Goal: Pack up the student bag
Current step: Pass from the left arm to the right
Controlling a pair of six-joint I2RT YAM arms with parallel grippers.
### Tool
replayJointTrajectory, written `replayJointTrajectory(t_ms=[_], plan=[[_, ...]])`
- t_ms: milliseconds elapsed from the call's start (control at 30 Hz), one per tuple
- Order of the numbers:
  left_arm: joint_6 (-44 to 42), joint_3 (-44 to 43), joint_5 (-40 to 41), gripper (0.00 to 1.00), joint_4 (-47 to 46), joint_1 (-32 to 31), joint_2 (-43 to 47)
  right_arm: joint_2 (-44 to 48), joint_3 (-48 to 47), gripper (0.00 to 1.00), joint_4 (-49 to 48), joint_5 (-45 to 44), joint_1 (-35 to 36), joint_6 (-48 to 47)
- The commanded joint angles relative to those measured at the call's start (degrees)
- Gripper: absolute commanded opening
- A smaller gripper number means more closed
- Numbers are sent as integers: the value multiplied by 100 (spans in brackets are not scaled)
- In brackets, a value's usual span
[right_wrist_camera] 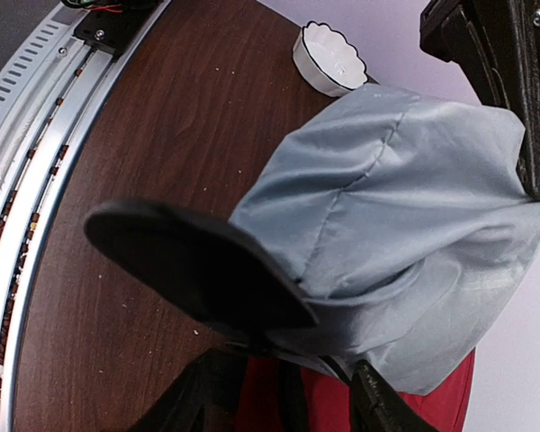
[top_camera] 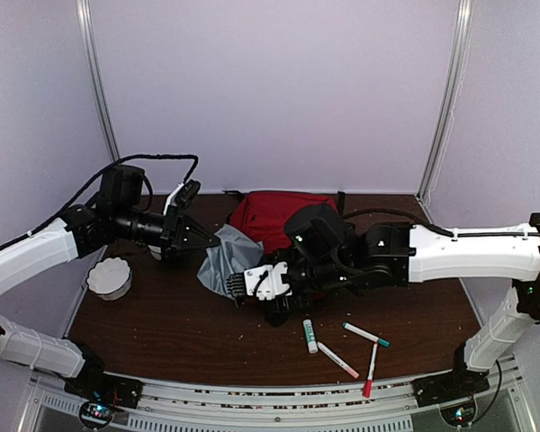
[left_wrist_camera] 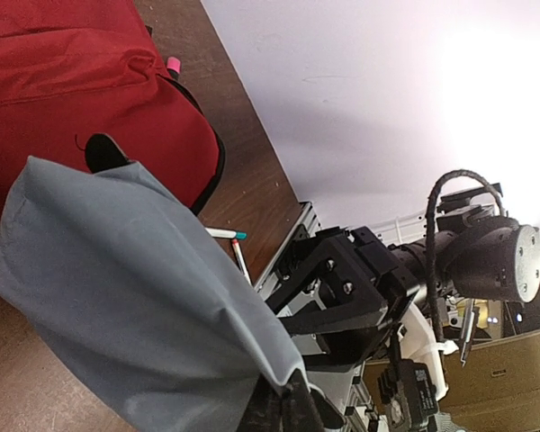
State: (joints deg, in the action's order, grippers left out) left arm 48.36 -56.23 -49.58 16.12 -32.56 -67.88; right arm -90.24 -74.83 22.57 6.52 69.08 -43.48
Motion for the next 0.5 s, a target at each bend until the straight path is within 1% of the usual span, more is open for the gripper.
replayJointTrajectory(t_ms=[0,100,167,233,300,367,400,467], plan=[[48,-19,-260,0,-523,39,235,-69,-152,49,-369,-417,96,239],[66,11,-262,0,-522,43,262,-182,-181,46,-726,-767,131,401],[100,29,-254,0,-531,48,263,-244,-185,46,-854,-860,174,489],[128,33,-254,0,-562,49,274,-291,-159,49,-969,-973,256,501],[168,42,-268,0,-591,50,261,-352,-109,48,-1110,-1217,374,468],[174,48,-271,0,-595,48,272,-403,-90,43,-1225,-1370,435,424],[176,56,-267,0,-593,48,277,-423,-90,37,-1254,-1387,446,422],[163,59,-257,0,-575,51,281,-439,-108,22,-1290,-1403,449,452]])
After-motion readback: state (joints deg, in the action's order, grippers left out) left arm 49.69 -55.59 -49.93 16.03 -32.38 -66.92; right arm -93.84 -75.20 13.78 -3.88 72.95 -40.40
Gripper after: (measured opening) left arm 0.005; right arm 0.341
